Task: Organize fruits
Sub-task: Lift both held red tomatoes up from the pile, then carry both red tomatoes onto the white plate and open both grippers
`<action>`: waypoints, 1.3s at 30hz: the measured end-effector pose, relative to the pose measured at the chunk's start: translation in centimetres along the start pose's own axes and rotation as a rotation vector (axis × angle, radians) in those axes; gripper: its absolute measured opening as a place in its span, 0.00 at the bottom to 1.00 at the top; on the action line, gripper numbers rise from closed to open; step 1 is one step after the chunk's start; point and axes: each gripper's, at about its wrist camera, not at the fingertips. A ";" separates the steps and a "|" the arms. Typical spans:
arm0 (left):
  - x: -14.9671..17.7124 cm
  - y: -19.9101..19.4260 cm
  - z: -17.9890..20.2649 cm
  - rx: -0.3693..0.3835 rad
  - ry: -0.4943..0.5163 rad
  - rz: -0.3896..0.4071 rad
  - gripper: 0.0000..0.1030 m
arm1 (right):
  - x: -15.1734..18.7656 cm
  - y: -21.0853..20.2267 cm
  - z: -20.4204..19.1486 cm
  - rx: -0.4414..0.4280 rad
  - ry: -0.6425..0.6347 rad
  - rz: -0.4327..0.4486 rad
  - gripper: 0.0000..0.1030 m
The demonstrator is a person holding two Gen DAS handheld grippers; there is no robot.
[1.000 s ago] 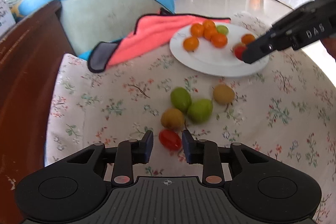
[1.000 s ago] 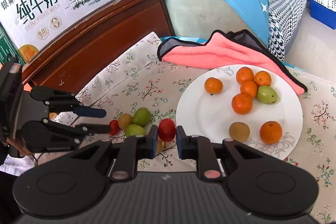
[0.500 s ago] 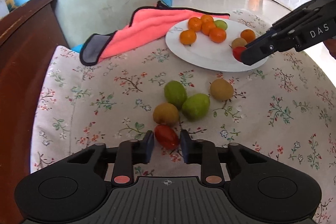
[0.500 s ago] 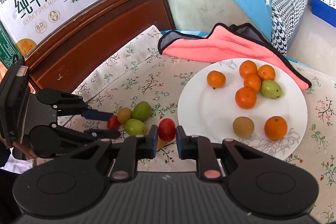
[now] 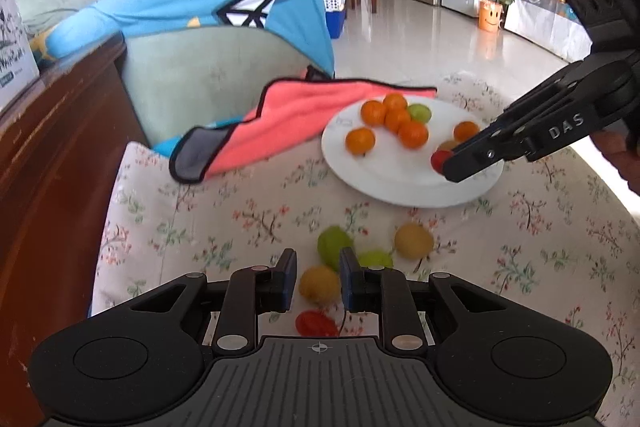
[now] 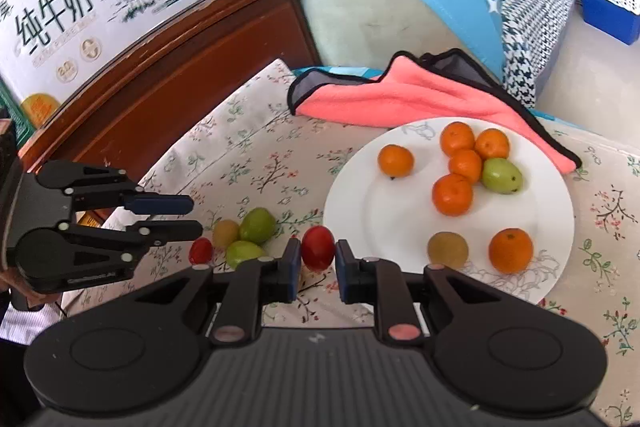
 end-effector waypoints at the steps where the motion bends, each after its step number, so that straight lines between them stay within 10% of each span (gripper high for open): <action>1: 0.0 0.0 0.1 -0.003 0.006 -0.001 0.20 | 0.0 0.0 0.2 0.003 0.007 0.001 0.18; 20: 3.0 2.4 -0.2 0.013 -0.012 -0.170 0.29 | 0.0 0.2 0.1 -0.002 0.003 -0.007 0.18; 39: -2.3 1.6 1.2 0.042 -0.034 0.042 0.23 | -0.9 1.3 2.2 0.032 0.080 0.007 0.18</action>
Point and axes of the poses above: each gripper's, at about its wrist camera, not at the fingertips, and y roughly the way its jaws point, z to its right, x to its underside, and after that the axes turned 11 degrees about x, right-handed
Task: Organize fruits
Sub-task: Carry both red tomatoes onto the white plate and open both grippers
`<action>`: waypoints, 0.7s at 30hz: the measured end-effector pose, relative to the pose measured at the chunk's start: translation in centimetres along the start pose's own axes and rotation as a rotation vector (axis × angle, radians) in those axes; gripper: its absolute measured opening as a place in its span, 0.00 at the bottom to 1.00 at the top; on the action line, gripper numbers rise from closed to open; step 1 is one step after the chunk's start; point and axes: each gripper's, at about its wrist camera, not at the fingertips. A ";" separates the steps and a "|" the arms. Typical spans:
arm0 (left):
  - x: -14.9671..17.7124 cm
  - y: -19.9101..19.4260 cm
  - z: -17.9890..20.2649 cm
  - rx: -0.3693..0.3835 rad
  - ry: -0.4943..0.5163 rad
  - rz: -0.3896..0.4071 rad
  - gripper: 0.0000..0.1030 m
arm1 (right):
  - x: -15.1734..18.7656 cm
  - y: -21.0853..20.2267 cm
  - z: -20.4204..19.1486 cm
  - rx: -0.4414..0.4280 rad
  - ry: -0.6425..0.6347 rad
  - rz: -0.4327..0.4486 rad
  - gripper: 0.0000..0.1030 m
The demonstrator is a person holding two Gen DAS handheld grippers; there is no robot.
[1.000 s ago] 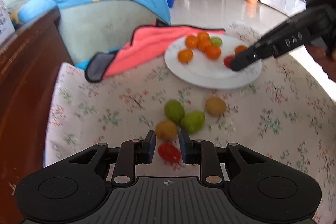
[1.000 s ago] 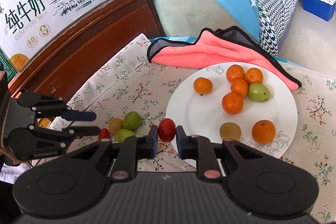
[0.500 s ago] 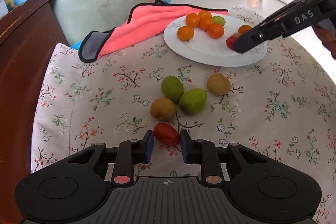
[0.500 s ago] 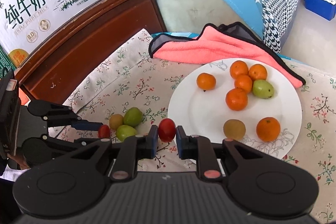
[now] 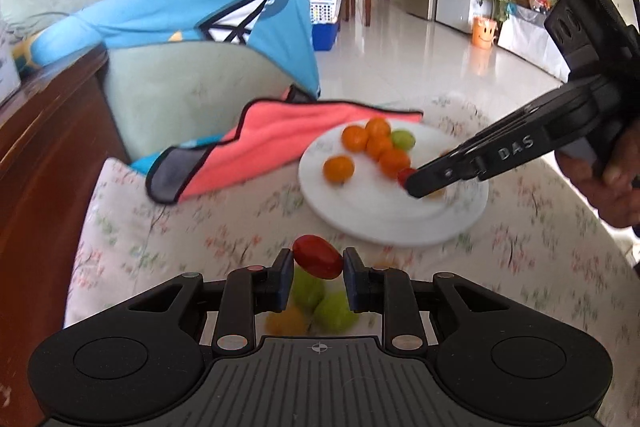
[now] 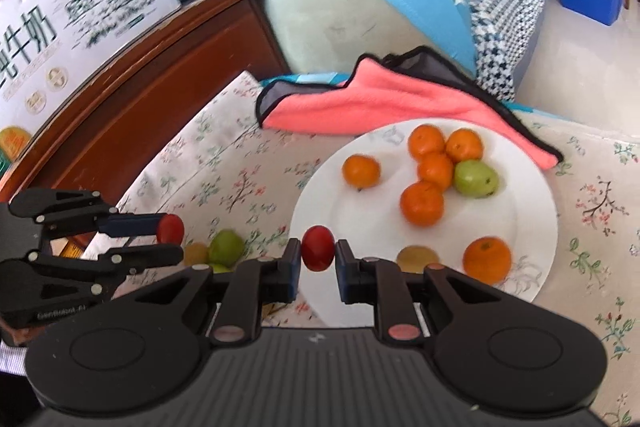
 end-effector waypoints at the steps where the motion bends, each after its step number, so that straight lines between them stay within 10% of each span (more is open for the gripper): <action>1: -0.3 0.4 0.1 -0.003 -0.003 0.003 0.23 | -0.2 0.0 0.3 0.006 0.012 0.007 0.18; 21: -4.5 9.0 3.1 -0.088 -0.089 -0.046 0.24 | -1.3 0.8 5.4 0.125 0.224 0.019 0.19</action>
Point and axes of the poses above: each gripper's, at about its wrist camera, not at the fingertips, and y roughly the way its jaws point, z to its right, x to its underside, and after that the axes turned 11 degrees about x, right-handed
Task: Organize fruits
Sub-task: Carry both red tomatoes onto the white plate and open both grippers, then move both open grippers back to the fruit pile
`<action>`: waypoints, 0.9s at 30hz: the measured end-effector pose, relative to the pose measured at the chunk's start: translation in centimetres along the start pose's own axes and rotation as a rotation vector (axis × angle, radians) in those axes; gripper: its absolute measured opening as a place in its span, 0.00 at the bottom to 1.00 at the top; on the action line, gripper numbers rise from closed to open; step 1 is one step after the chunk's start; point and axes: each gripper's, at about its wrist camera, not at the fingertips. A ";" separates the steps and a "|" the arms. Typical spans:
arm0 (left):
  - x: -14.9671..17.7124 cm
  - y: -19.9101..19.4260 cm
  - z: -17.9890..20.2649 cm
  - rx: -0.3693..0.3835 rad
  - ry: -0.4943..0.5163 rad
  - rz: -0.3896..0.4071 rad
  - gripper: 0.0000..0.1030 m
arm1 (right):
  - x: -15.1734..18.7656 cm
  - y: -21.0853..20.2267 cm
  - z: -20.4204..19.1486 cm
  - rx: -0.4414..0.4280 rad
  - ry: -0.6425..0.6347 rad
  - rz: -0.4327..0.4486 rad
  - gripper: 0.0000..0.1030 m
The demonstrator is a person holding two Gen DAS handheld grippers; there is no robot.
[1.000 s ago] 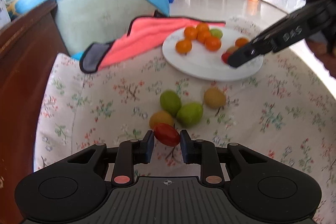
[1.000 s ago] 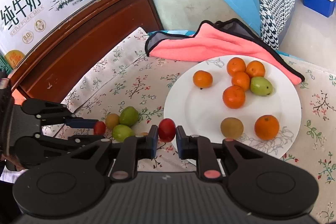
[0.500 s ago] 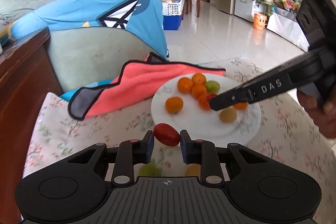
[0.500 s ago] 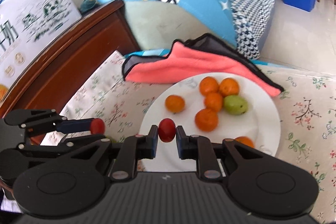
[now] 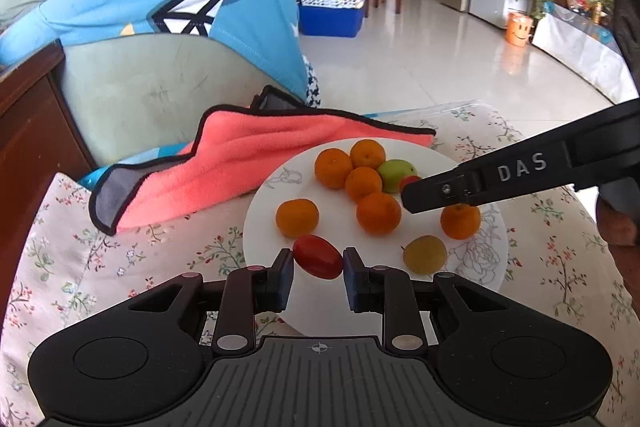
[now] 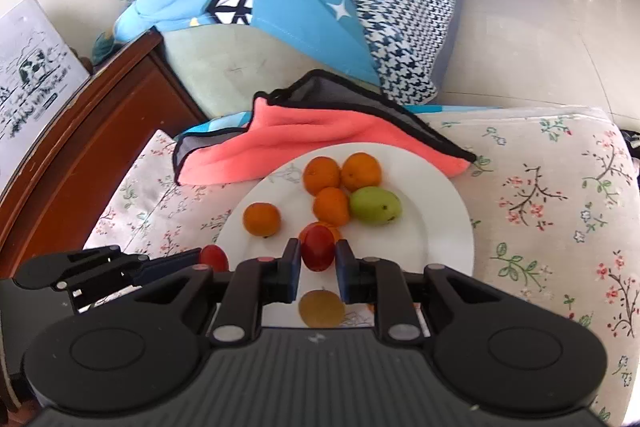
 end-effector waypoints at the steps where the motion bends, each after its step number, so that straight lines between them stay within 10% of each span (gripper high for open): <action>1: -0.1 0.1 0.0 -0.006 -0.012 0.002 0.24 | 0.0 0.0 0.2 0.000 0.009 0.000 0.21; 6: -1.0 -0.6 -0.1 -0.008 -0.066 0.049 0.27 | -0.4 -0.3 0.9 -0.005 0.060 0.013 0.21; 12: -2.1 -2.8 0.3 -0.066 -0.095 0.104 0.77 | -0.7 -1.2 1.2 -0.008 0.073 0.036 0.31; 27: 1.1 -9.5 -4.0 -0.228 -0.271 0.036 0.84 | 1.1 -4.5 -1.8 -0.108 -0.039 0.061 0.71</action>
Point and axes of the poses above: each gripper's, at about its wrist camera, not at the fingertips, and y roughly the way its jaws point, z to its right, x to its underside, and after that the axes turned 11 degrees about x, right-handed
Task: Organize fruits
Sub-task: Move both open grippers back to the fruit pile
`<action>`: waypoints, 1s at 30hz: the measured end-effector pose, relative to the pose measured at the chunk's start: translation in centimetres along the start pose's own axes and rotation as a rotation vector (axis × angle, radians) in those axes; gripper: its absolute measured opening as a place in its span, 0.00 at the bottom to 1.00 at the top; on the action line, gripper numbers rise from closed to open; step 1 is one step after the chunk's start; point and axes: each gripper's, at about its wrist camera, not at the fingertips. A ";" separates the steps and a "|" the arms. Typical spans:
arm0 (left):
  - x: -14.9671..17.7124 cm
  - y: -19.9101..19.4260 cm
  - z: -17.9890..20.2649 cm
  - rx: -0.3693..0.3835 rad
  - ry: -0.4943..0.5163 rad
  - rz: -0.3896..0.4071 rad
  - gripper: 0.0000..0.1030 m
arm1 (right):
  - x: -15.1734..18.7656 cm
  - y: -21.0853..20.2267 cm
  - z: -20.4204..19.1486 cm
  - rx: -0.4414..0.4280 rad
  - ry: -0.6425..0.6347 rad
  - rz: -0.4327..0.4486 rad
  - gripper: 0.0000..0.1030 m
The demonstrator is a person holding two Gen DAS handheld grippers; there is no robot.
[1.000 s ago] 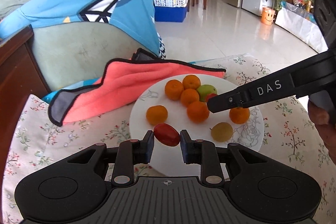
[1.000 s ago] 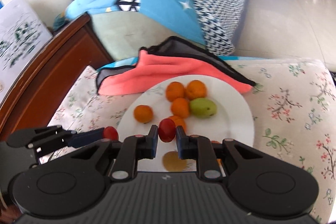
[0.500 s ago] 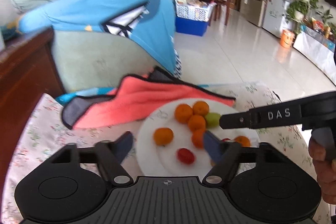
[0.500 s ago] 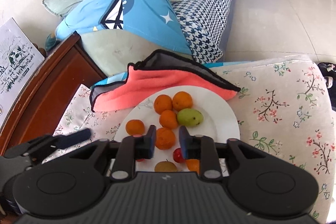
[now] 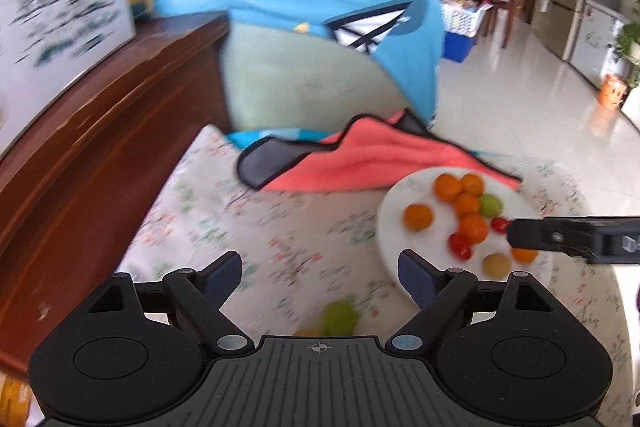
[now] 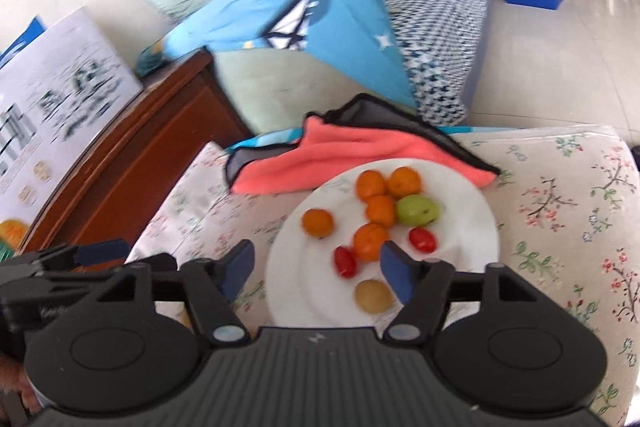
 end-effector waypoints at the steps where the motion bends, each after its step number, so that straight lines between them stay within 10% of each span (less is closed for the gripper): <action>1: 0.4 -0.2 -0.3 -0.006 0.000 -0.007 0.84 | 0.3 -0.2 -0.5 -0.016 -0.026 -0.007 0.71; 12: 3.6 0.6 -3.5 -0.033 0.022 -0.094 0.84 | 5.0 1.2 -6.5 -0.097 -0.374 -0.080 0.64; 30: 5.1 3.7 -5.2 0.110 -0.110 -0.111 0.66 | 6.8 4.9 -8.7 -0.064 -0.520 -0.090 0.30</action>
Point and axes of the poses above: each gripper's, at about its wrist camera, not at the fingertips, and y roughly the way its jaws point, z to its right, x to its underside, and after that the axes turned 11 degrees about x, right-handed
